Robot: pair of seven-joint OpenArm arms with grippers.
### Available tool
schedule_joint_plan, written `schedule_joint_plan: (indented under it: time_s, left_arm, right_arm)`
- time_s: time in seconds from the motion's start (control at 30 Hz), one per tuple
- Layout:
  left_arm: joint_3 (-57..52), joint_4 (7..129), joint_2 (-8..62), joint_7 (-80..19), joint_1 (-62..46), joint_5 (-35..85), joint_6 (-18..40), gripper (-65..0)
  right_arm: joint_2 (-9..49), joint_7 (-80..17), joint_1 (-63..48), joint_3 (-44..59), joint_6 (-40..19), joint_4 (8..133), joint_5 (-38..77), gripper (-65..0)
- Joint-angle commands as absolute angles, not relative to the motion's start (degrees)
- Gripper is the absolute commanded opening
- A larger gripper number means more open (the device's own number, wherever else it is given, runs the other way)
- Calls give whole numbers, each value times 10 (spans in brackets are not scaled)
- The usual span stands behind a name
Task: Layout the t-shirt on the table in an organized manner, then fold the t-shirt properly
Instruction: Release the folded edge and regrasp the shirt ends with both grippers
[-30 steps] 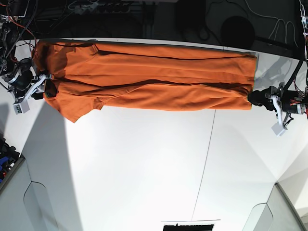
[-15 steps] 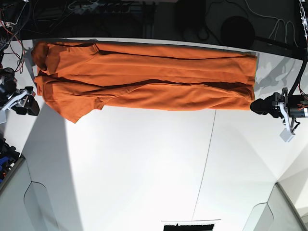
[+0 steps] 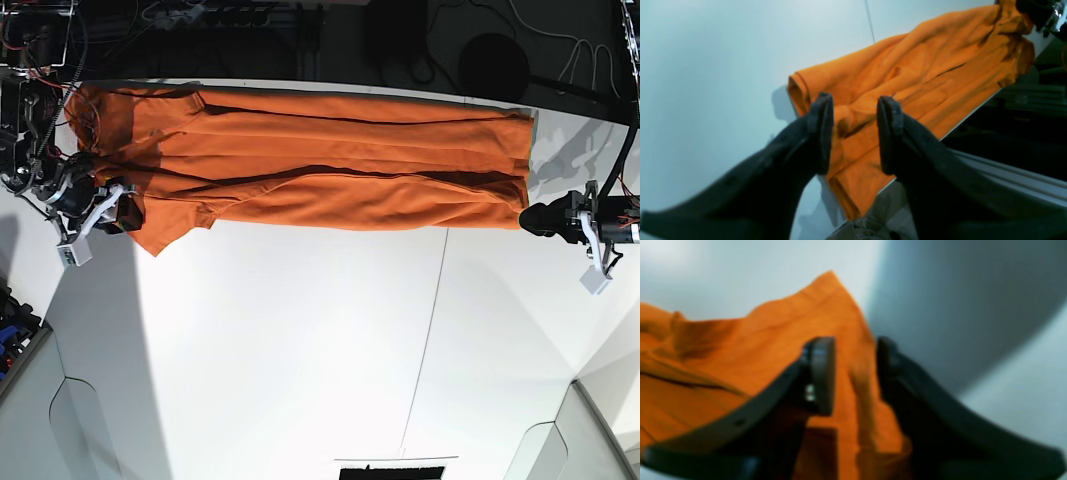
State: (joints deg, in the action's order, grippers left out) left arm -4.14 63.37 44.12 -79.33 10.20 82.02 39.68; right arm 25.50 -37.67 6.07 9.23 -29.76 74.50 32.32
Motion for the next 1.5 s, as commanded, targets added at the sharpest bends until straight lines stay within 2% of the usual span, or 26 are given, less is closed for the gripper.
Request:
schedule_joint_plan:
  time_s: [0.0,0.07,0.1,0.13,0.47,0.87,1.07,1.17,1.23,1.27,1.3,1.47]
  left_arm:
    - [-46,641,456,-792,111,836,400,-407]
    - [-46,641,456,-791,111,836,400,-407]
    - [-46,641,456,-791,111,836,400,-407]
    - [-46,641,456,-791,111,836,400,-407]
    - [-46,641,456,-794,111,837,400,-407]
    - [-46,641,456,-796,111,837,400,-407]
    - [-46,641,457,-800,110,838,400,-405]
    - [-46,641,462,-800,108,848,400,-331]
    - [-46,641,467,-800,104,850,400,-287]
    - [-46,641,469,-800,103,850,400,-286]
    - [-46,641,472,-800,101,850,400,-286]
    - [-46,641,502,-800,77,850,400,-286]
  right_arm:
    - [265,-372,69,95,-307,753,328,-498]
    - [265,-372,69,95,-307,754,327,-576]
    - [265,-372,69,95,-307,755,327,-645]
    - [265,-372,69,95,-307,757,328,-650]
    - [265,-432,36,144,-307,870,351,-650]
    - [265,-439,-135,181,-315,1038,375,-650]
    - [265,-437,-185,207,-315,1076,375,-650]
    - [265,-438,-194,207,-315,1075,372,-650]
    - [265,-438,-196,207,-313,1075,363,-440]
    - [265,-438,-196,207,-313,1075,359,-356]
    - [265,-437,-195,207,-313,1075,360,-306]
    - [265,-434,-194,220,-298,1076,363,-299]
